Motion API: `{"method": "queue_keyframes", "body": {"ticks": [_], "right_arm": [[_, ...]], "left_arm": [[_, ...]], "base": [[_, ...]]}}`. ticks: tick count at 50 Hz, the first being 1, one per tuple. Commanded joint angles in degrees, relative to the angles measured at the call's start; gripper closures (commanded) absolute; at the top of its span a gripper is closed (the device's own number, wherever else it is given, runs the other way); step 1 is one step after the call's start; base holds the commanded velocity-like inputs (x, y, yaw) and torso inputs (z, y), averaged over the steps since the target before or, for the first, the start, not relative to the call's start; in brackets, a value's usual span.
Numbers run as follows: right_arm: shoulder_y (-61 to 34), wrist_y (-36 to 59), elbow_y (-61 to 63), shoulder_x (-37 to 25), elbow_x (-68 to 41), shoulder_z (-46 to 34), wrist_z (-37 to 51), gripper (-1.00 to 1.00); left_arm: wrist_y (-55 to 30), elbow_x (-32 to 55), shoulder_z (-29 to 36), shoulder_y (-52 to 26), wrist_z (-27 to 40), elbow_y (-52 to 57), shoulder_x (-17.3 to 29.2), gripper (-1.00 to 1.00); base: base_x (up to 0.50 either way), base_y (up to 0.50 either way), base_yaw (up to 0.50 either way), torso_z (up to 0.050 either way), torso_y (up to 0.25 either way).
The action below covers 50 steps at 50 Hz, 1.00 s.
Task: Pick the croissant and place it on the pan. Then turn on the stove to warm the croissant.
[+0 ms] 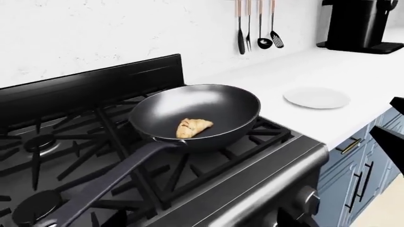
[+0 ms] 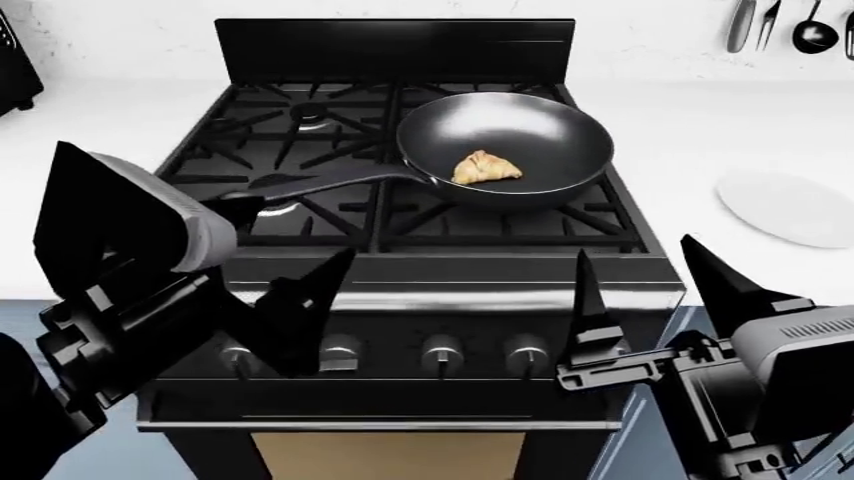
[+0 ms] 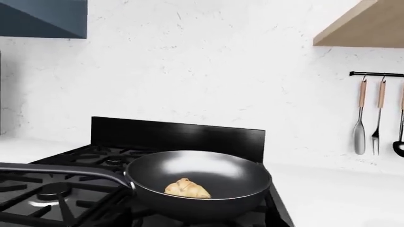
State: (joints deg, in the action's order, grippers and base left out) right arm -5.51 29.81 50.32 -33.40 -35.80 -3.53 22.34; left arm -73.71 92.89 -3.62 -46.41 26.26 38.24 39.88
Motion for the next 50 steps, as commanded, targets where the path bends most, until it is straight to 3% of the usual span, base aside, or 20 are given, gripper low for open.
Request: {"method": "queue_keyframes", "body": {"ticks": [1,15,25,50], "right_arm": [[-0.05,0.05,-0.37,0.2,-0.24,-0.17,0.44,-1.0],[0.0,0.03,-0.02,0.16,-2.02,1.82,1.82,-1.0],[3.08,-2.41,-2.09,1.05,-1.59,4.06,2.42,-1.0],[3.7,-2.94,-2.3,1.36,-1.42,3.77,3.2,-1.0]], "left_arm": [[0.55,-0.61,0.19,1.5,-0.53,0.48,0.17,-1.0],[3.58,-9.29,-0.96,5.25,-9.34,3.95,-0.42,-1.0],[4.27,-15.97,1.75,7.47,-12.07,5.25,-0.6,-1.0],[6.74,-19.13,2.97,11.63,-15.3,8.25,0.33,-1.0]], "base": [[0.0,0.0,0.0,0.0,0.0],[0.0,0.0,0.0,0.0,0.0],[0.0,0.0,0.0,-0.05,0.0],[0.0,0.0,0.0,-0.05,0.0]]}}
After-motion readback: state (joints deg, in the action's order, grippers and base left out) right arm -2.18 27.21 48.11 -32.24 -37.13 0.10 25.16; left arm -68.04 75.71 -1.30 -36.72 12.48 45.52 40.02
